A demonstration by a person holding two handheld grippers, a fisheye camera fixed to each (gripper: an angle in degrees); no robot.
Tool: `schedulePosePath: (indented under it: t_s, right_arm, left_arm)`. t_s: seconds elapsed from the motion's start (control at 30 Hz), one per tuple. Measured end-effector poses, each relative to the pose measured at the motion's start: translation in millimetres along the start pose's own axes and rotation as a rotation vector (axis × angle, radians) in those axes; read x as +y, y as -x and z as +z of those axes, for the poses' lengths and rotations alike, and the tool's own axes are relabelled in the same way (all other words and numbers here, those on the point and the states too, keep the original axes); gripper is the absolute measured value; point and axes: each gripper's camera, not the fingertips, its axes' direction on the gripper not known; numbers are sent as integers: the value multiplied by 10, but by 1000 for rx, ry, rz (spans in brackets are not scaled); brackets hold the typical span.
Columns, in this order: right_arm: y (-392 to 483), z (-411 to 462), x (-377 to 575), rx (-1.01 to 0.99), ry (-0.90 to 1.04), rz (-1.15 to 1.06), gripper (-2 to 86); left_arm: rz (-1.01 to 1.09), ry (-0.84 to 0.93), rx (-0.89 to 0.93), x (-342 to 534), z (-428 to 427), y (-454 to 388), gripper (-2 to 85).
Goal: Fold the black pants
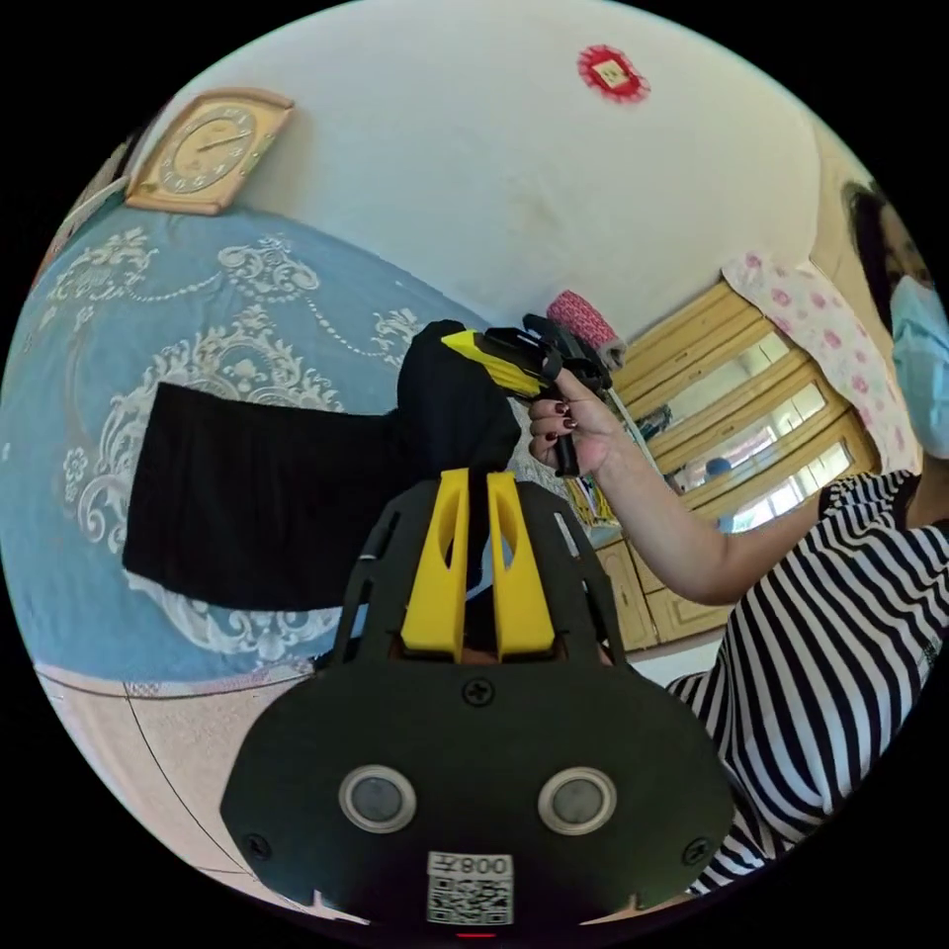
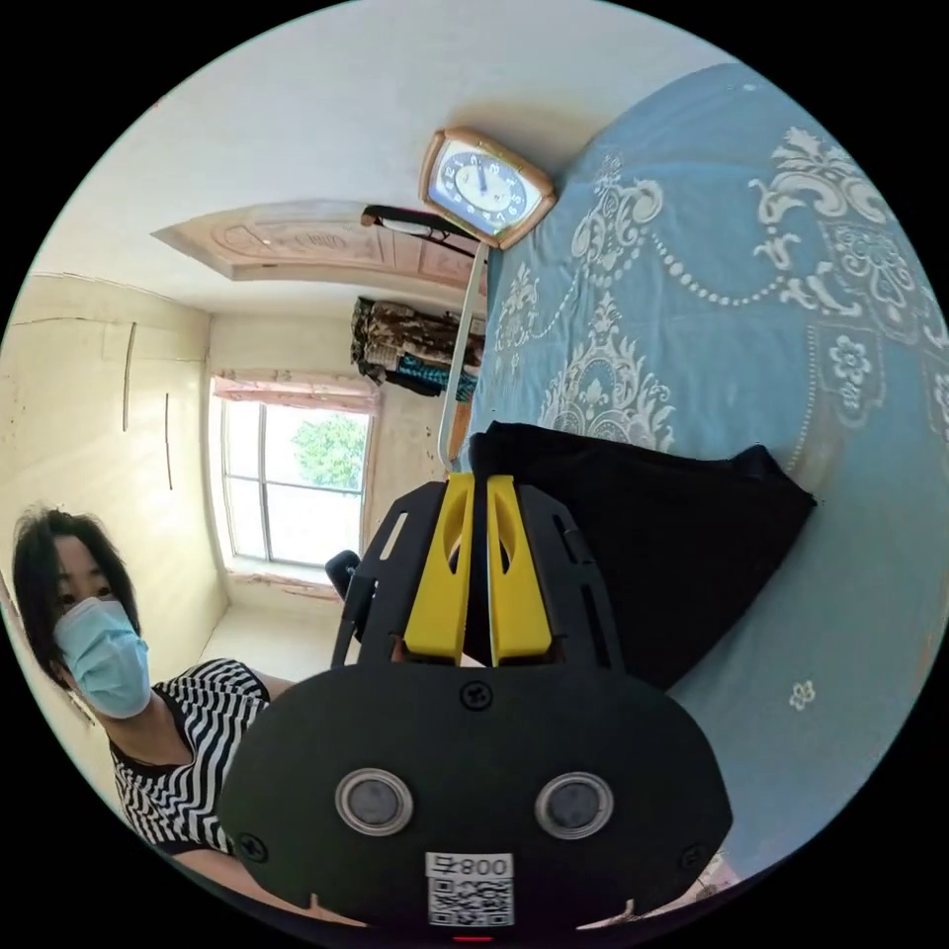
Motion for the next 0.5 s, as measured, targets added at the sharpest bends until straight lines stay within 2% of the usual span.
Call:
schedulePosePath:
  t_s: [0.27,0.5]
  right_arm:
    - [-6,929,-376,99,159,29,19]
    - [-145,1386,-525,112,201,98,21]
  left_arm:
    - [-213,-68,0,171,-495,1018,30]
    - [-349,-99,34,287,-641,1668,29]
